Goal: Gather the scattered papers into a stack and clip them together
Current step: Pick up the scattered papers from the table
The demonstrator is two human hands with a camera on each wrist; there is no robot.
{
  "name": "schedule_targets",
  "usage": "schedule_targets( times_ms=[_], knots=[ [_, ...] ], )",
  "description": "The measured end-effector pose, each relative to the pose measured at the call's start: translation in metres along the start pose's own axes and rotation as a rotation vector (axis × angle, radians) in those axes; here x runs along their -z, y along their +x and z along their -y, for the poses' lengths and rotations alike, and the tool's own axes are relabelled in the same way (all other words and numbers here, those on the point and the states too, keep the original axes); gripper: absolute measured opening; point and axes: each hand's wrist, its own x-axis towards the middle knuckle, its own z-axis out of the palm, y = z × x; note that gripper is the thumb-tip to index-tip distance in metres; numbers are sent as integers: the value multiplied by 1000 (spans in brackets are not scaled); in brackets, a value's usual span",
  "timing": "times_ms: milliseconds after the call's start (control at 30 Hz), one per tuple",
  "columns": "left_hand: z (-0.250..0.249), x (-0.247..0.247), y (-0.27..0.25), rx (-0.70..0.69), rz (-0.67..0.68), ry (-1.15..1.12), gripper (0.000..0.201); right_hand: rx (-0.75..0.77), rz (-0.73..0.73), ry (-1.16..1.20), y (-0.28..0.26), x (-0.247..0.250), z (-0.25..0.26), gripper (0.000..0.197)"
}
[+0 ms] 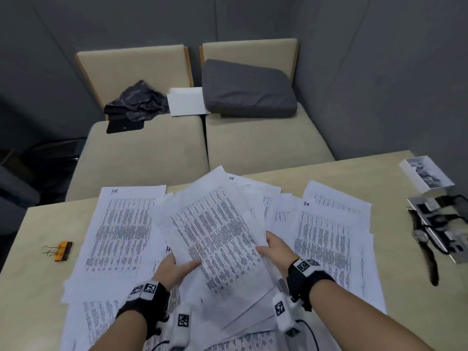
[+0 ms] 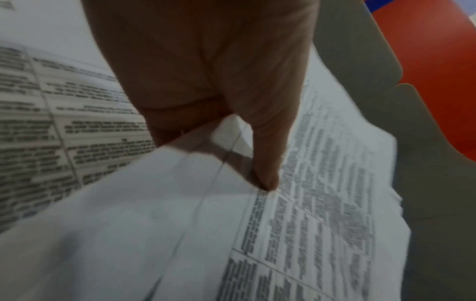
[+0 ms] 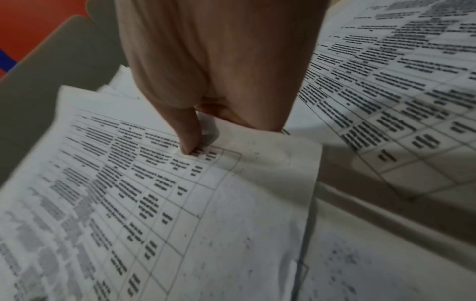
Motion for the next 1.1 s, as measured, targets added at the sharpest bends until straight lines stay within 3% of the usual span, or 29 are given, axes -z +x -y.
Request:
schedule_targets(
  times_ms=[67,200,367,500,600,800,967,1100],
  knots=[
    [6,-10,-2,-43,4,10,37,-4,-8,-35,-2,3,-2,38],
    [3,-31,-12,-90,-103,-3,23,-62,-131,-19,-13,16,-15,37],
    [9,-49,-23,-71,-68,30,23,-302,-596,-290,-38,73,-54,78],
    [19,-62,-25,-3,-67,24,39,-632,-628,-285,-67,118,-90,118],
    [21,-65,-27,41,-124,57,41,-753,-625,-357,-78,133,-108,130],
    [21,-66,-29,74,-153,182,39,-648,-619,-192,-78,148,-130,105],
    [20,-64,-34,14,-173,170,23,-456,-583,-124,-82,160,-126,46],
    [18,-60,-37,-34,-198,136,27,-248,-623,-144,-84,169,-103,25]
  ],
)
